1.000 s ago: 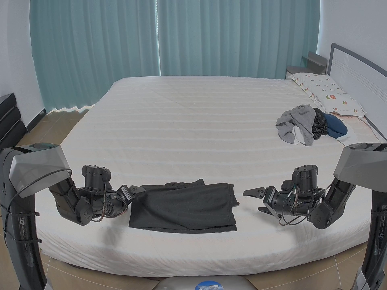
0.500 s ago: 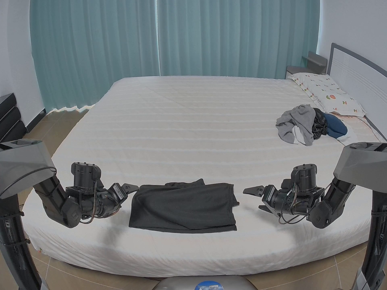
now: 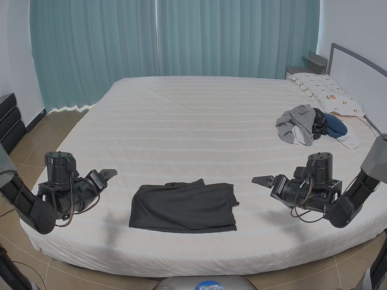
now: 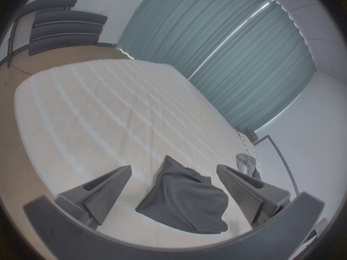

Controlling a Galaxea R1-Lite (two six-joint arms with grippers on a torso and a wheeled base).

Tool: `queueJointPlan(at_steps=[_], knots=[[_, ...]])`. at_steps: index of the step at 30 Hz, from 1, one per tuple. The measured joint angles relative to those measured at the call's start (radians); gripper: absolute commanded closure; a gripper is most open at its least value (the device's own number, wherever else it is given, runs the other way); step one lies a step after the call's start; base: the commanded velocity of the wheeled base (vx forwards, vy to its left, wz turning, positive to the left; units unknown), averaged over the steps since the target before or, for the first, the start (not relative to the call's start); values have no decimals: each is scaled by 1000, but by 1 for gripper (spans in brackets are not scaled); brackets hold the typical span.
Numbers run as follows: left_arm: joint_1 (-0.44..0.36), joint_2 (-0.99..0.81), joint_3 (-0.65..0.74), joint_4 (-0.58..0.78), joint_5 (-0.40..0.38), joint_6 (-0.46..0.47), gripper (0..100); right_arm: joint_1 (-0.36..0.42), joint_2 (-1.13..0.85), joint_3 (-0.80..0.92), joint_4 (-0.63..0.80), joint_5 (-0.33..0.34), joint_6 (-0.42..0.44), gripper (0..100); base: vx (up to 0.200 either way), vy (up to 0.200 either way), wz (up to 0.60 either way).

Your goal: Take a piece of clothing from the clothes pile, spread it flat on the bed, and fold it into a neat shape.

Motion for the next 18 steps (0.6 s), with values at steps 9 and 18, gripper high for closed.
queueJointPlan(at_steps=[9,18], knots=[[-1,-220,76,12,130,72,0,-3,-234,129,4,-82,-149,0,0,0,0],[0,-457,151,40,249,251,0,-29,-466,252,8,-132,-314,0,0,0,0]])
